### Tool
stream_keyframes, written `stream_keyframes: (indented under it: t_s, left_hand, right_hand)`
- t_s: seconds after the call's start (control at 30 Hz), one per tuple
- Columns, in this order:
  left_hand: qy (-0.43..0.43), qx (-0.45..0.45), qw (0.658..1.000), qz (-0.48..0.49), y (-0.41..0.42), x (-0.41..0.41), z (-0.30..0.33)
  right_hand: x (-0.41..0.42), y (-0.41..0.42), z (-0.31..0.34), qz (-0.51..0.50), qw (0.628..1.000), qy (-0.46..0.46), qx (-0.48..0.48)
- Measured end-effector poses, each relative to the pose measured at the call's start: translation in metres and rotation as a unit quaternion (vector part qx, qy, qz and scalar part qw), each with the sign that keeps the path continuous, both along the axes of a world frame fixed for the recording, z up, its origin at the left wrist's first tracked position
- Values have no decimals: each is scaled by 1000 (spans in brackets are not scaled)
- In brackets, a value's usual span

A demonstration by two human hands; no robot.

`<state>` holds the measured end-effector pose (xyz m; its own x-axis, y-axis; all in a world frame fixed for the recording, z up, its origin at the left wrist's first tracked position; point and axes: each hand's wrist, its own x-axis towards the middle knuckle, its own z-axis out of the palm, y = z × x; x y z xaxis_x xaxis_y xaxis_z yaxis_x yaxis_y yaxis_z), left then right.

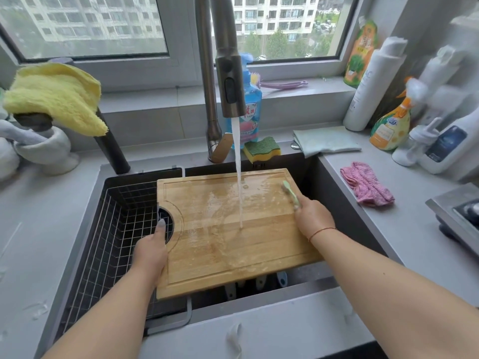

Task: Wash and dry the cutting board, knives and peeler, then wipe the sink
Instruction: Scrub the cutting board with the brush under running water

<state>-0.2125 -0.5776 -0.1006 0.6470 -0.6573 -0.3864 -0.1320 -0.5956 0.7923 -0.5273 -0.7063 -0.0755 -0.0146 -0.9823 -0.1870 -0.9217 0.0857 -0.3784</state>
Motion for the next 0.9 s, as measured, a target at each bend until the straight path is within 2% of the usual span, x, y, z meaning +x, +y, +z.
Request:
stream_keyframes:
  t_s: [0.17,0.33,0.5,0.6,0.77,0.83,0.9]
  left_hand:
    - [-29,1,999,-32,-1,-1,3]
    - [-14,-15,999,-28,0,3,-4]
    - [-34,-24,998,-41,0,2,-4]
    - [-34,-26,998,-45,0,2,-3]
    - [-41,-15,998,-55,0,10,-9]
    - [-39,-15,998,-55,1,12,-11]
    - [-41,-14,997,-60,1,12,-11]
  right_hand:
    - [36,31,3,129,986,-98,23]
    - [24,21,1,49,996,-73,-7]
    - [57,52,11,165,983,-67,35]
    - [44,42,9,126,990,-60,-5]
    - [-15,28,-3,-81,996,-39,8]
    - [-13,35,-5,-65,997,-47,15]
    - [-1,47,-7,2,998,-66,15]
